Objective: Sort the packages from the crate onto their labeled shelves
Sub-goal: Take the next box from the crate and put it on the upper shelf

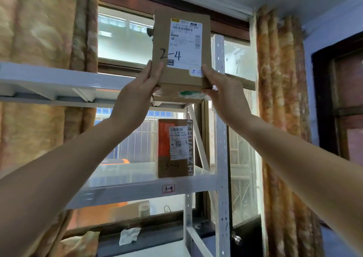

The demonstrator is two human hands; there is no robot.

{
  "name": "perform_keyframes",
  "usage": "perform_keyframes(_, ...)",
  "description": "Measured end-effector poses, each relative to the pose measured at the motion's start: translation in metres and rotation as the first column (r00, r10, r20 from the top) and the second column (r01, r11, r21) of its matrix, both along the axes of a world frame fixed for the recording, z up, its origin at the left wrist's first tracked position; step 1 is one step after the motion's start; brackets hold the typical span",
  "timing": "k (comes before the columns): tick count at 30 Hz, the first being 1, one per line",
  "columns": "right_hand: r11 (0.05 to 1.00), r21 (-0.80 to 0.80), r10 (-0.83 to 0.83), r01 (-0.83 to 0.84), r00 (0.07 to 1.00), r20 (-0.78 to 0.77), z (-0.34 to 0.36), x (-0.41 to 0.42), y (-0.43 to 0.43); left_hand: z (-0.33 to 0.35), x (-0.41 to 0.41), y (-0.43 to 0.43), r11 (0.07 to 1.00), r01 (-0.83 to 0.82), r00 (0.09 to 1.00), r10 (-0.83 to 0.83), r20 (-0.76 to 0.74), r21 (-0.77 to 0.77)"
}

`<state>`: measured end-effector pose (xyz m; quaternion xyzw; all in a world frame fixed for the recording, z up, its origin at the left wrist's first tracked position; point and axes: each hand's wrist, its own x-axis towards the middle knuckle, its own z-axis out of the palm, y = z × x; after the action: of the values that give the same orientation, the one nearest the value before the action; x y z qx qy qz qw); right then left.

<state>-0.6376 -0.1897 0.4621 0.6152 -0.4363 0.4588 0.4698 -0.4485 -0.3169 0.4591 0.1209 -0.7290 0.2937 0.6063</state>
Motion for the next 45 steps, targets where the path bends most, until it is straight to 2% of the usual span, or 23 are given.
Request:
perform_keyframes(5,0.996,-0.065,0.069,-0.067,0.997,0.025,0.028,-0.004,-0.062,0.029,-0.007,-0.041,1.000,-0.020,1.000,0.019,-0.018,-0.011)
perform_keyframes(12,0.982,-0.171,-0.076,0.080,0.997,0.033,0.055,-0.025,-0.124,0.062,-0.031,-0.094,0.993,-0.115,0.992,0.113,-0.050,-0.041)
perform_keyframes(19,0.956,-0.294,0.054,-0.022,0.994,0.099,0.093,-0.051,-0.174,0.098,-0.067,-0.104,0.977,-0.201,0.973,0.190,-0.127,-0.076)
perform_keyframes(25,0.961,-0.272,0.078,-0.048,0.992,0.100,0.102,-0.070,-0.209,0.104,-0.084,-0.138,0.959,-0.283,0.955,0.280,-0.094,-0.014)
perform_keyframes(32,0.974,-0.212,0.098,-0.078,0.991,0.086,0.100,-0.082,-0.245,0.097,-0.094,-0.171,0.951,-0.305,0.946,0.308,-0.101,0.044)
perform_keyframes(37,0.963,-0.209,0.181,-0.168,0.982,0.046,0.095,-0.087,-0.256,0.099,-0.098,-0.180,0.954,-0.294,0.948,0.298,-0.113,0.051)
perform_keyframes(45,0.969,-0.227,0.116,-0.098,0.991,0.069,0.082,-0.091,-0.262,0.092,-0.099,-0.174,0.945,-0.328,0.941,0.326,-0.092,-0.014)
